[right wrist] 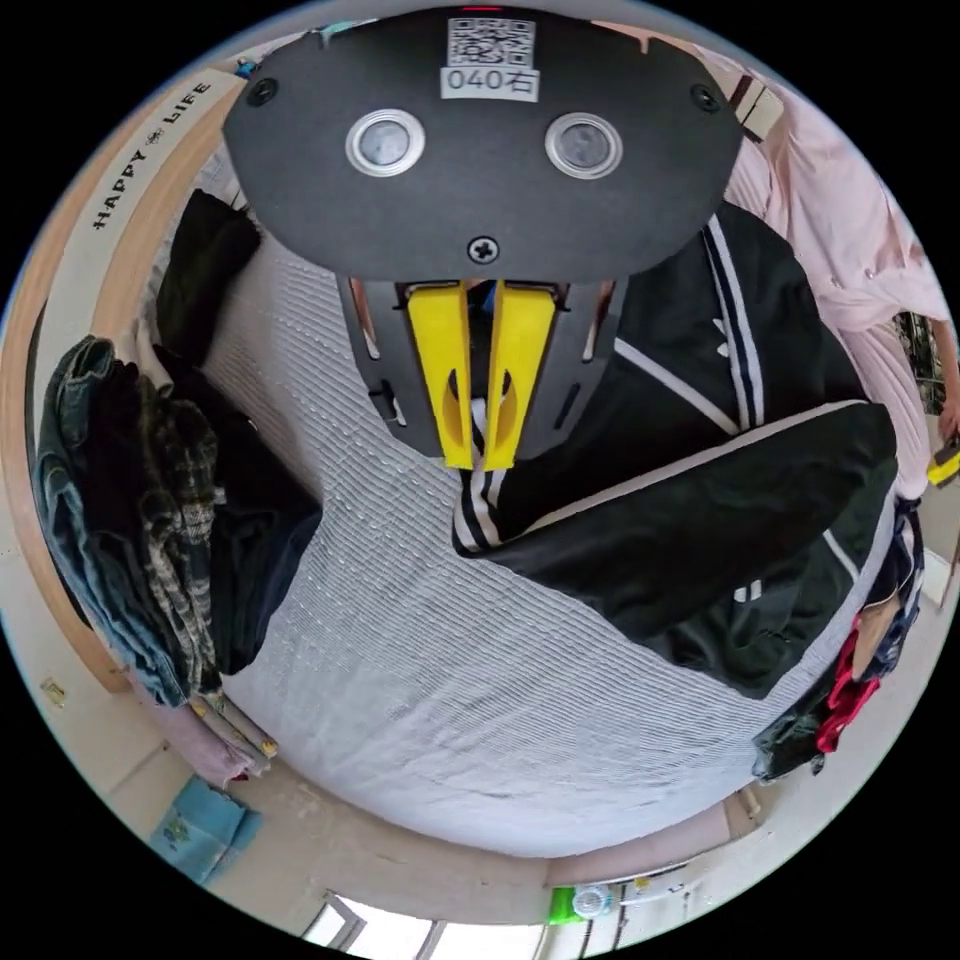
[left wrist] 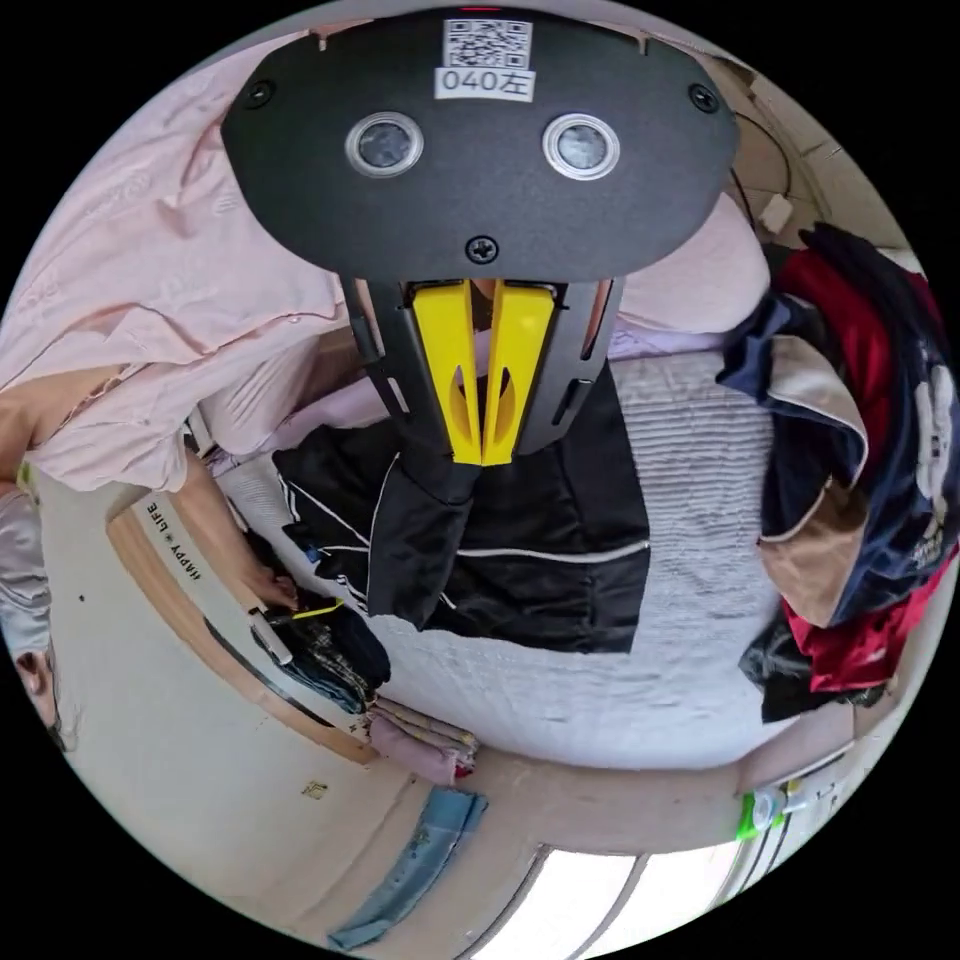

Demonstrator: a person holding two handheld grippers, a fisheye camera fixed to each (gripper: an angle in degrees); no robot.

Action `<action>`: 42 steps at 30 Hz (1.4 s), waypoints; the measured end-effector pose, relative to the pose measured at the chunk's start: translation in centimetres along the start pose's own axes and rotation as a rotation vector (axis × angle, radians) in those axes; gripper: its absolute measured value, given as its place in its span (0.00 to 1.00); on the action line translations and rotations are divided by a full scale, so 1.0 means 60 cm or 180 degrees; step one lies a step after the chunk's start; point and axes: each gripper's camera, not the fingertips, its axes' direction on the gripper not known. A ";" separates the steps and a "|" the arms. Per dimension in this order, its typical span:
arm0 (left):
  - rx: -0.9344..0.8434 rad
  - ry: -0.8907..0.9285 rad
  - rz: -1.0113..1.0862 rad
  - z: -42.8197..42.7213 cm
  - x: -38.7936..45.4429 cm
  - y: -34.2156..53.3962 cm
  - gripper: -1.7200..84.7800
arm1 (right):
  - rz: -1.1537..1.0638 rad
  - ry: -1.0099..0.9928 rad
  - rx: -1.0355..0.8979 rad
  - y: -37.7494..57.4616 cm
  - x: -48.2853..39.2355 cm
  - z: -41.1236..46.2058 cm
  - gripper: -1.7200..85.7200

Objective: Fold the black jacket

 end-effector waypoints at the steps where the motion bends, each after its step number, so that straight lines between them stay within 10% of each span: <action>1: 0.0035 0.0014 0.0124 0.007 0.018 -0.010 0.01 | -0.0110 -0.0142 0.0154 0.007 -0.027 -0.026 0.02; 11: -0.1011 -0.0901 0.1405 0.390 0.279 -0.014 0.01 | -0.0744 -0.0387 -0.0079 0.007 -0.253 0.044 0.01; 19: -0.0552 -0.1160 0.1403 0.346 0.334 -0.007 0.01 | -0.0379 -0.0466 0.0616 -0.085 -0.164 -0.060 0.01; 32: -0.0834 -0.1525 0.1692 0.458 0.408 0.084 0.01 | 0.0499 0.0024 0.0217 -0.362 -0.094 0.213 0.01; 42: -0.0026 -0.1157 0.1391 0.369 0.423 0.021 0.01 | 0.0028 -0.0764 0.0637 -0.200 -0.116 0.060 0.01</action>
